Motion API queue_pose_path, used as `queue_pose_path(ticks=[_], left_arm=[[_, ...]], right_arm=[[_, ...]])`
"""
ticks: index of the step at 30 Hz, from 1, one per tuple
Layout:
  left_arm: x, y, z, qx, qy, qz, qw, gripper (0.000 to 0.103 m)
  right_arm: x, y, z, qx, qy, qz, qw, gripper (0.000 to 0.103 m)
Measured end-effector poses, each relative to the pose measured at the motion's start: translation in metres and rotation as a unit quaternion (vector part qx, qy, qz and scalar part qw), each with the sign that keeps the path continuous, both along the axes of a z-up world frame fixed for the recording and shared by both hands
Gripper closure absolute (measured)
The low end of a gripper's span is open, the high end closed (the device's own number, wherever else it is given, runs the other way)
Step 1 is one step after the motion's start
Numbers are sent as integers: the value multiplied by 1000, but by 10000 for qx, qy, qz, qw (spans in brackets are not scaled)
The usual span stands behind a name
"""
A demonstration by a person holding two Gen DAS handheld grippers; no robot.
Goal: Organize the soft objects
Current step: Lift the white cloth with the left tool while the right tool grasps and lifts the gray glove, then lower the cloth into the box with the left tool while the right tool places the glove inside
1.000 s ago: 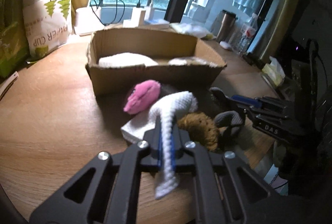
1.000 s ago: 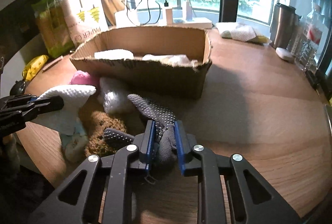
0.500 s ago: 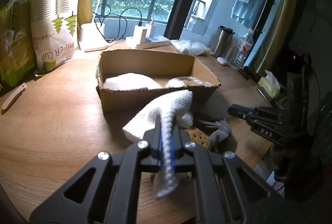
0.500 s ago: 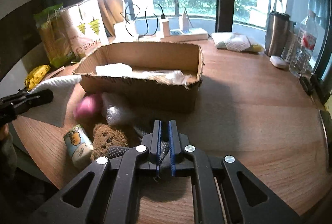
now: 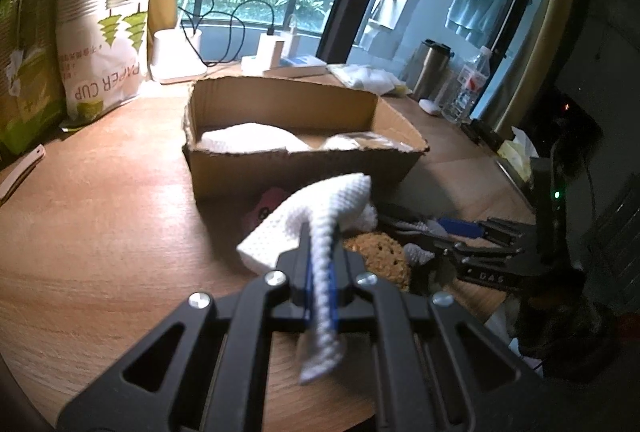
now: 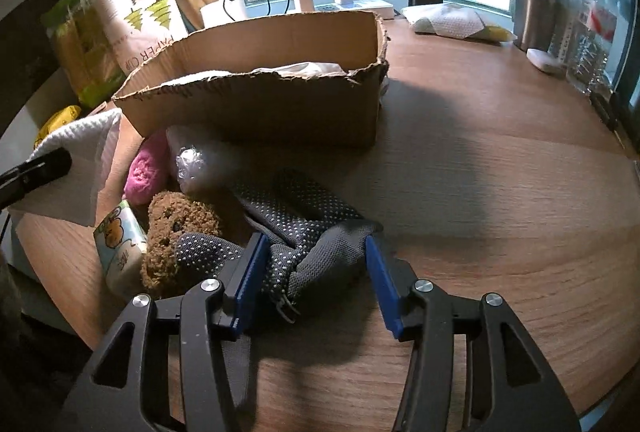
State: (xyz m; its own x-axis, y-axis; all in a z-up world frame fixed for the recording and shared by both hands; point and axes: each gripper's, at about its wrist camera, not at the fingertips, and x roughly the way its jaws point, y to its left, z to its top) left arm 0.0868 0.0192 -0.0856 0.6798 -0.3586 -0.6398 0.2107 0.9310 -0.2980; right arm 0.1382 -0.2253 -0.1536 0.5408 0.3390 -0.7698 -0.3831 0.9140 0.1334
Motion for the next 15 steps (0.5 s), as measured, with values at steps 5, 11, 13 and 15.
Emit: queue_pose_path(ticks=[5, 11, 13, 15], left_arm=[[1, -1, 3, -18, -48, -10, 10000, 97], [0, 1, 10, -41, -134, 11, 9999, 97], [1, 2, 13, -28, -185, 33, 9998, 97], [1, 4, 17, -45, -233, 71, 9997, 97]], right_arm=[[-3, 10, -4, -176, -186, 74, 9996, 58], [-6, 18, -7, -273, -336, 186, 9989, 74], [-6, 17, -6, -222, -320, 209, 9990, 75], [-6, 16, -5, -162, -304, 206, 9992, 77]])
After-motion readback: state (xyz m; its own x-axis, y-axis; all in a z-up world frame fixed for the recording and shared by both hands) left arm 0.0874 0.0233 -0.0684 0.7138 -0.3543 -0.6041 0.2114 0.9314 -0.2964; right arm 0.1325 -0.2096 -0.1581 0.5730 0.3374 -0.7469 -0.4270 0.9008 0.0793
